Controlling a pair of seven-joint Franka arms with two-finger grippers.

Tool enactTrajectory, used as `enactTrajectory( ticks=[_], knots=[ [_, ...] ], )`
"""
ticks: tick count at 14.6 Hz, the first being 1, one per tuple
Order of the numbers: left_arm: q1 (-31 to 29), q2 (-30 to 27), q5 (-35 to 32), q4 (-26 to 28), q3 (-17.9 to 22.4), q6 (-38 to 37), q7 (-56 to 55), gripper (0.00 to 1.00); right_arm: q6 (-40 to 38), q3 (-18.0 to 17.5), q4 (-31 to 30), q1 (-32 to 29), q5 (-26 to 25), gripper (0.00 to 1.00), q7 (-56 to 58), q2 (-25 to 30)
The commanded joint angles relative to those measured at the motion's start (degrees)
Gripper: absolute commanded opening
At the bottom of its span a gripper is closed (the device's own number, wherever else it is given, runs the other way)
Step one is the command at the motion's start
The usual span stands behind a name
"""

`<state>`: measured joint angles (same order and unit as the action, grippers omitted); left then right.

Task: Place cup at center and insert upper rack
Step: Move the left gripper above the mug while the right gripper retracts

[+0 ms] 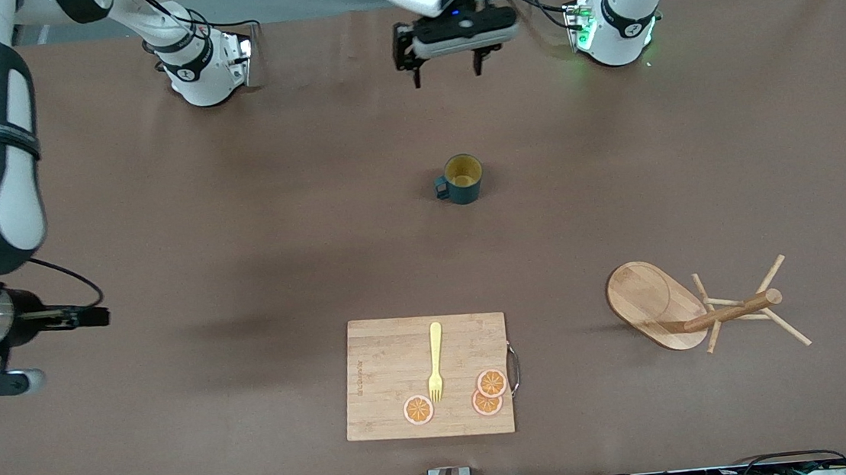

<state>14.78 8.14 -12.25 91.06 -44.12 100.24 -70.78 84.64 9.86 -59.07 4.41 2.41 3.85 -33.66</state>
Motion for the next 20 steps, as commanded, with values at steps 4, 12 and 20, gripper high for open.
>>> enactTrajectory(
  ticks=[4, 12, 20],
  knots=[
    [11.7, 13.0, -19.6, 0.9, -0.3, 3.8, -25.3, 1.0, 0.4, -1.5, -8.1, -0.7, -0.1, 1.0, 5.5, 12.4],
    [20.4, 29.6, -50.0, 5.4, -0.2, 4.6, -61.0, 1.0, 8.5, -1.7, -25.2, 1.8, -0.5, 1.0, -2.2, 27.7],
    [34.1, 35.4, -57.1, 4.8, 14.2, 4.3, -69.3, 1.0, 8.8, -1.3, -34.8, 1.5, -0.7, 1.0, 0.4, 35.6]
  ],
)
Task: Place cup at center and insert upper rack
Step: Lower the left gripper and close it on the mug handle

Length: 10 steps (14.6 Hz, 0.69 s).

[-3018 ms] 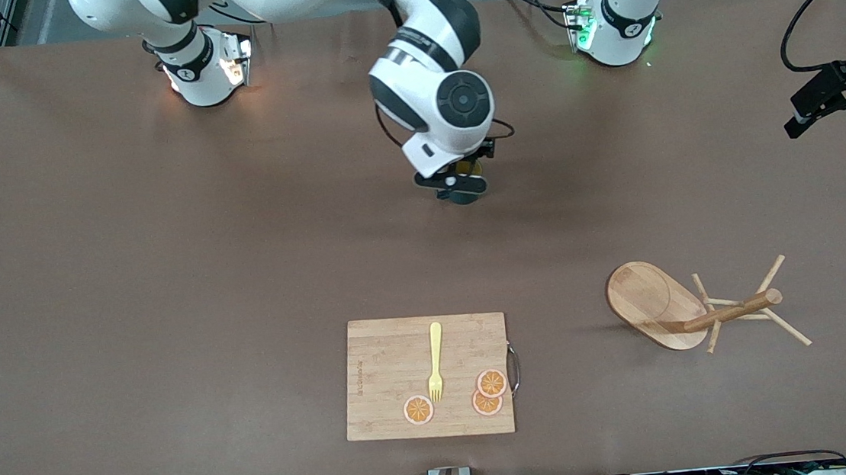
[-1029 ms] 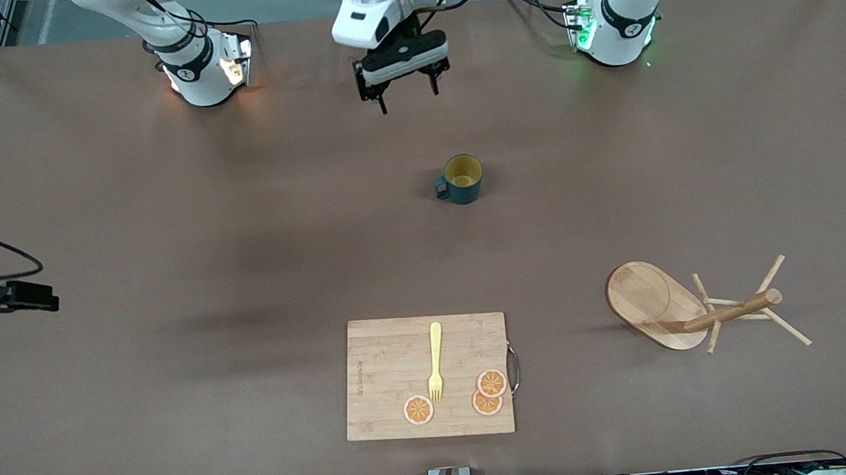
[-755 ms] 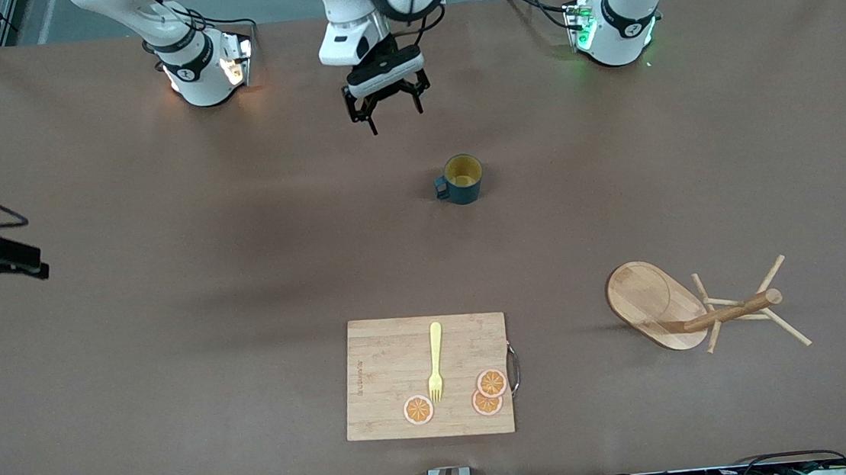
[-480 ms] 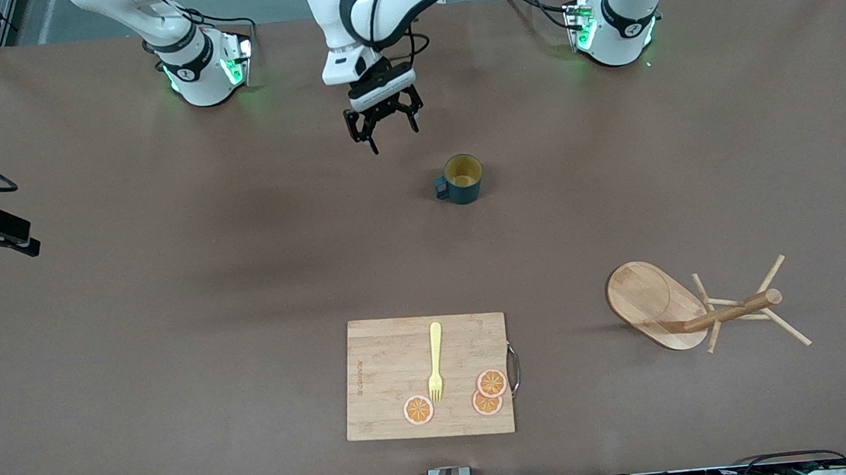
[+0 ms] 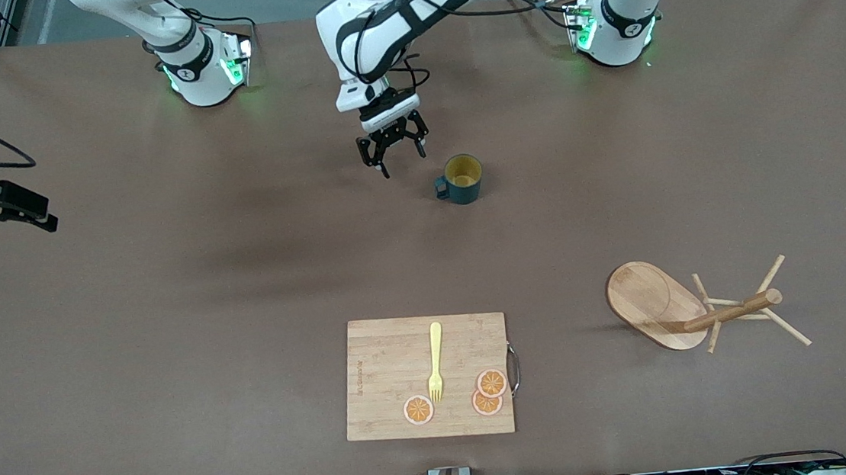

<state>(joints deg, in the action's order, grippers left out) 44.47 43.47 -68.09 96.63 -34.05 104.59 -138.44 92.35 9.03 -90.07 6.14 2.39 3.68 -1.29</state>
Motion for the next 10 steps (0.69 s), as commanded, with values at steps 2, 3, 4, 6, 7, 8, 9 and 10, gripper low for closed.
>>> enactTrajectory(
  ticks=[2, 3, 4, 6, 7, 8, 9, 10],
  knots=[
    [6.4, 0.8, -1.3, -0.7, 6.3, -0.1, -2.2, 1.0, 1.1, -0.5, -4.4, -0.2, -0.8, 1.0, 0.6, 3.9],
    [6.6, 1.2, -1.4, -0.7, 6.4, -0.1, -2.1, 1.0, 1.1, -0.5, -4.4, -0.2, -0.9, 1.0, 0.6, 4.0],
    [6.8, 1.3, -1.9, -0.7, 6.5, -0.1, -2.1, 1.0, 1.1, -0.6, -4.4, -0.2, -1.0, 1.0, 0.6, 4.3],
    [6.9, 2.2, -4.9, -0.7, 6.5, -0.1, -2.1, 1.0, 1.0, -0.6, -4.5, -0.2, -1.1, 1.0, 0.6, 4.3],
    [6.9, 2.4, -6.1, -0.6, 6.5, -0.1, -2.1, 1.0, 0.9, -0.6, -4.5, -0.2, -1.2, 1.0, 0.6, 4.4],
    [6.9, 2.5, -6.6, -0.4, 6.5, -0.1, -2.1, 1.0, 0.9, -0.7, -4.5, -0.2, -1.4, 1.0, 0.6, 4.3],
    [6.9, 2.5, -6.7, -0.4, 6.7, -0.3, -2.0, 1.0, 0.9, -0.7, -4.4, -0.2, -1.5, 1.0, 0.6, 4.0],
    [6.9, 2.5, -7.5, -0.3, 7.1, -0.4, -1.8, 1.0, 0.9, -0.7, -4.5, -0.1, -1.5, 1.0, 0.6, 3.9]
  ],
)
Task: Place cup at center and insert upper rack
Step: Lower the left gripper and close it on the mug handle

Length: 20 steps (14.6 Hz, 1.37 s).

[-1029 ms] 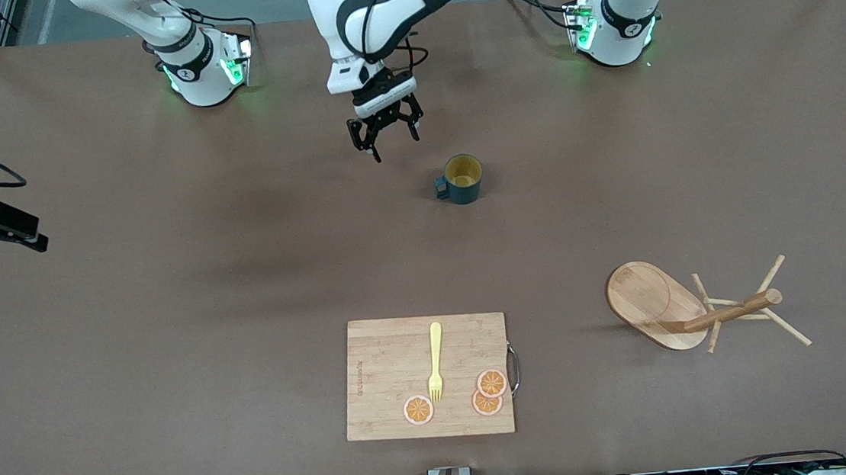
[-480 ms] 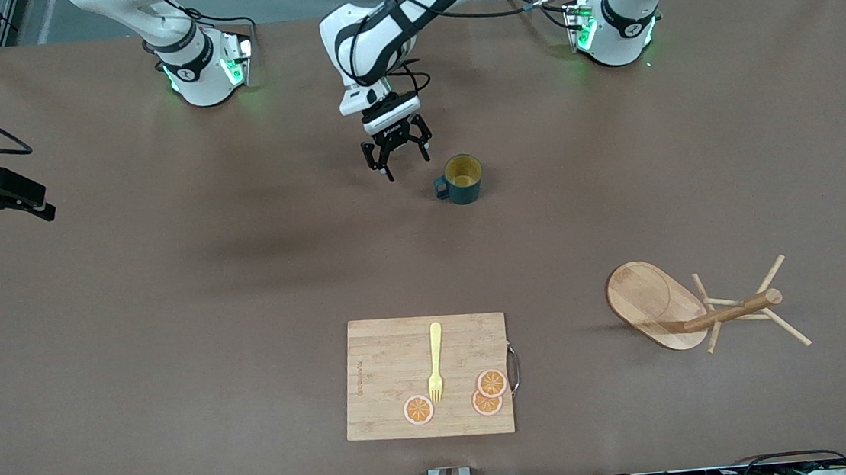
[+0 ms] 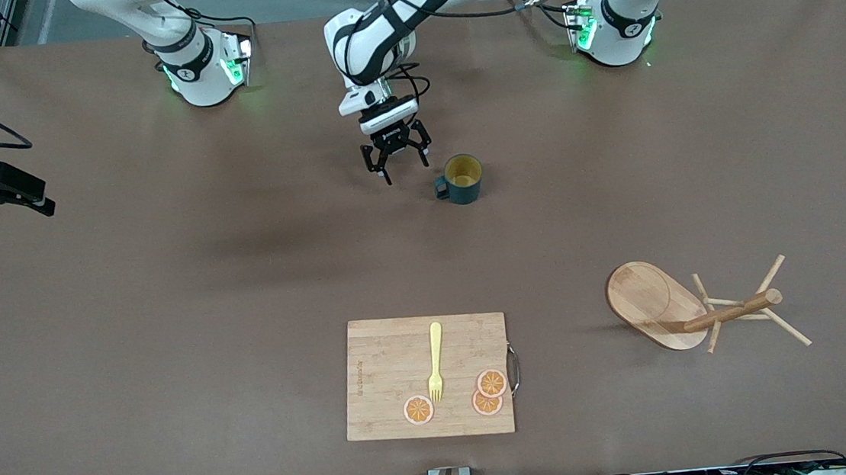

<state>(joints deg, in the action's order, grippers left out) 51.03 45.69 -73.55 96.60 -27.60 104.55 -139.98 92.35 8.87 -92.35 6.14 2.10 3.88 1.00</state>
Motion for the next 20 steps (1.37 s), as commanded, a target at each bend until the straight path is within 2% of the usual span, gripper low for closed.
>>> enactTrajectory(
  ticks=[1, 7, 9, 14, 20],
  knots=[
    [0.6, 0.3, -3.3, -0.1, 0.7, -0.8, -0.4, 1.0, 0.9, -0.6, -2.2, 0.0, -1.2, 1.0, 0.3, 1.6],
    [1.3, 0.9, -3.5, -0.1, 0.8, -4.0, -0.6, 1.0, 0.2, -0.7, -2.1, 0.3, -1.2, 1.0, -0.2, 1.5],
    [2.8, 1.1, -4.4, 0.0, 2.6, -4.1, -0.5, 1.0, 0.8, -0.7, -1.8, 0.3, -1.2, 1.0, -0.2, 1.5],
    [9.9, 1.8, -5.1, -0.1, 10.4, -5.8, -0.6, 1.0, 2.9, -0.7, -1.6, 0.3, -1.2, 1.0, -0.2, 1.2],
    [10.1, 3.7, -7.9, -0.4, 11.3, -6.4, -1.9, 0.98, 2.7, -0.7, -1.6, 0.7, -1.2, 1.0, -0.2, 1.2]
  ],
)
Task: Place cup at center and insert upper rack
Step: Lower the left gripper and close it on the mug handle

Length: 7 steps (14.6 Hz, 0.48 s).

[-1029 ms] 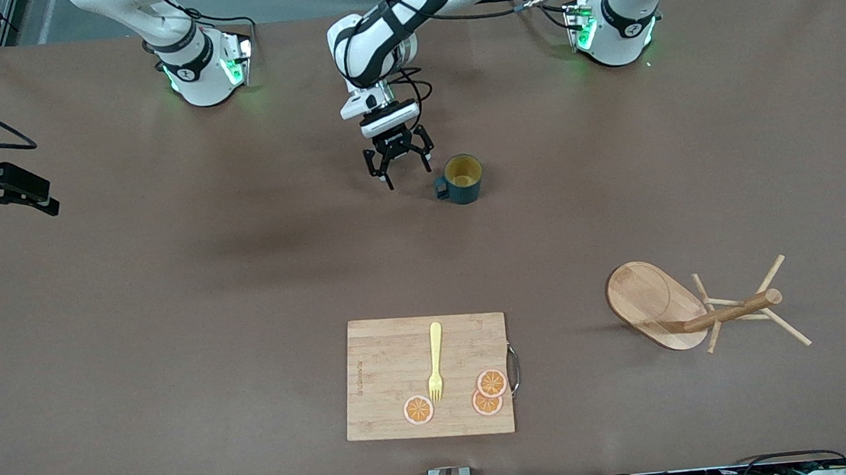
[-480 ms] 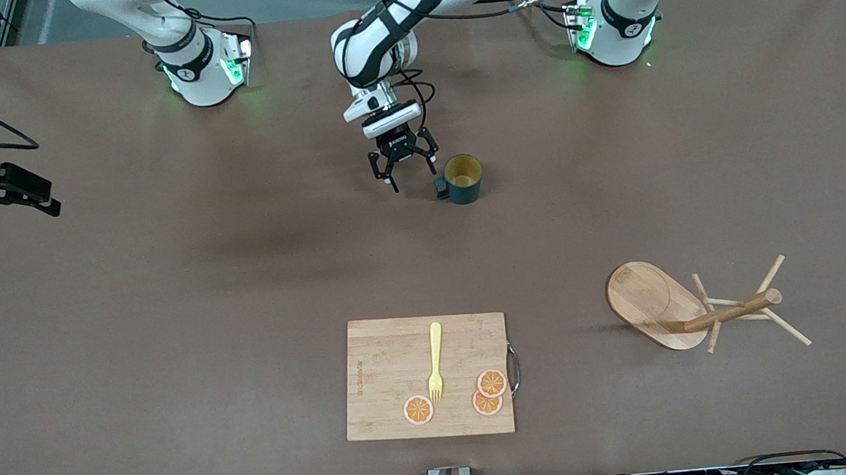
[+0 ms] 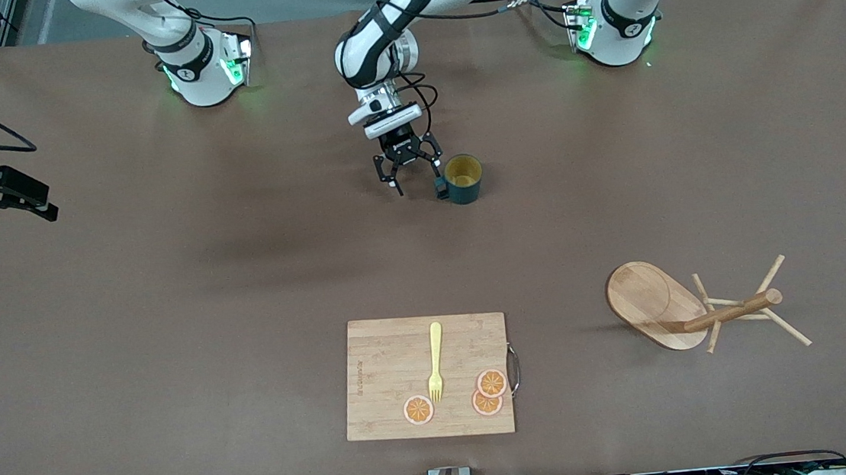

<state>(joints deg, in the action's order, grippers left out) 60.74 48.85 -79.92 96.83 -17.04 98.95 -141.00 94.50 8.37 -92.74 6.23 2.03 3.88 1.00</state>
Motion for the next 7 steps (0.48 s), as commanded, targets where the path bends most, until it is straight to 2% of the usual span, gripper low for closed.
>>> enactTrajectory(
  ticks=[1, 7],
  knots=[
    [0.3, 1.0, -1.6, -0.7, 0.9, -0.8, -0.9, 0.97, 0.7, -0.2, -1.2, 0.8, -1.1, 1.0, -0.2, 1.2],
    [0.3, 1.9, -2.4, -1.1, 1.6, -0.8, -0.5, 0.88, 0.7, -0.2, -1.3, 0.7, -1.2, 1.0, -0.3, 0.7]
  ],
)
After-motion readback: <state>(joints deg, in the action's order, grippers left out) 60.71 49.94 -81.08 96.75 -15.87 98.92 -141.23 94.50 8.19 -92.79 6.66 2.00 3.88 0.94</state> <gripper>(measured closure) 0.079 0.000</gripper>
